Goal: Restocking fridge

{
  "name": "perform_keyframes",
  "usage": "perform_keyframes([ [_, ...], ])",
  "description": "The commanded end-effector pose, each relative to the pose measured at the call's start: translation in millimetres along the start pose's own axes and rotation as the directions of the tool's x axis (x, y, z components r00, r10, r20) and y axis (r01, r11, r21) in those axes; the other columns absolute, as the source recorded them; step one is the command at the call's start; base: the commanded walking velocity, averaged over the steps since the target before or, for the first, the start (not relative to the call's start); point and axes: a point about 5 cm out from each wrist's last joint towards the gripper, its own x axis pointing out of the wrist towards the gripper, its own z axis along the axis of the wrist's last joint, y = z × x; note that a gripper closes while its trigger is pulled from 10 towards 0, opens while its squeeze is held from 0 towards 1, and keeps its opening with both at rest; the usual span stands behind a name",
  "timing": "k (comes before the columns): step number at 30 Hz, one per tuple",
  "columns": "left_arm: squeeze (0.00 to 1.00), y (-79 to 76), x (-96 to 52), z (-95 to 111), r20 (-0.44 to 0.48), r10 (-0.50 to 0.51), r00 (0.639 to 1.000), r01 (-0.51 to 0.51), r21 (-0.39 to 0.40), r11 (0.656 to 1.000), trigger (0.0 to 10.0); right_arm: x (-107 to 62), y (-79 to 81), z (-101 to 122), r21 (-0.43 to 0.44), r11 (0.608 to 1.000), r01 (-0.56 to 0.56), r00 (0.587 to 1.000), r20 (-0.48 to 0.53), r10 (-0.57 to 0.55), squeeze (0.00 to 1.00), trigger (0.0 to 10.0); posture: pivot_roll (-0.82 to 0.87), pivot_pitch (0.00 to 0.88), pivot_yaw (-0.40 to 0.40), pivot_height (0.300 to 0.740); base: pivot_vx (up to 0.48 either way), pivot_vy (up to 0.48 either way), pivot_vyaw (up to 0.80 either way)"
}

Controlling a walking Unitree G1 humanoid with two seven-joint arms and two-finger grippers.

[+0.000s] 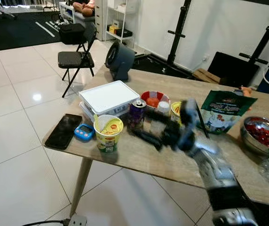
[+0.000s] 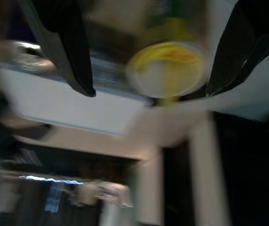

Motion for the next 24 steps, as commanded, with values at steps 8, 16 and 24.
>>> perform_keyframes([
  [8, 0.00, -7.4, -1.6, -20, -0.065, -0.020, 0.998, 0.019, -0.010, 1.000, 10.0, 20.1, -17.9, -15, -0.133, 0.972, 0.194, 0.967, -0.140, -0.213, 0.00, 10.0, -0.05, 0.017, -0.092, 0.740, 0.000, 0.000, 0.00],
  [16, 0.00, -7.3, -3.0, -28, -0.079, -0.019, 0.997, 0.018, -0.020, 1.000, 10.0, 39.0, -23.5, -6, -0.175, 0.950, 0.259, 0.953, -0.115, -0.281, 0.00, 10.0, -0.04, 0.041, -0.096, 0.740, 0.000, 0.000, 0.00],
  [24, 0.00, -10.5, -4.0, -34, -0.088, -0.024, 0.996, 0.022, -0.027, 0.999, 10.0, 42.6, -35.9, -11, -0.245, 0.904, 0.350, 0.901, -0.176, -0.396, 0.00, 10.0, -0.03, 0.076, -0.111, 0.740, 0.000, 0.000, 0.00],
])
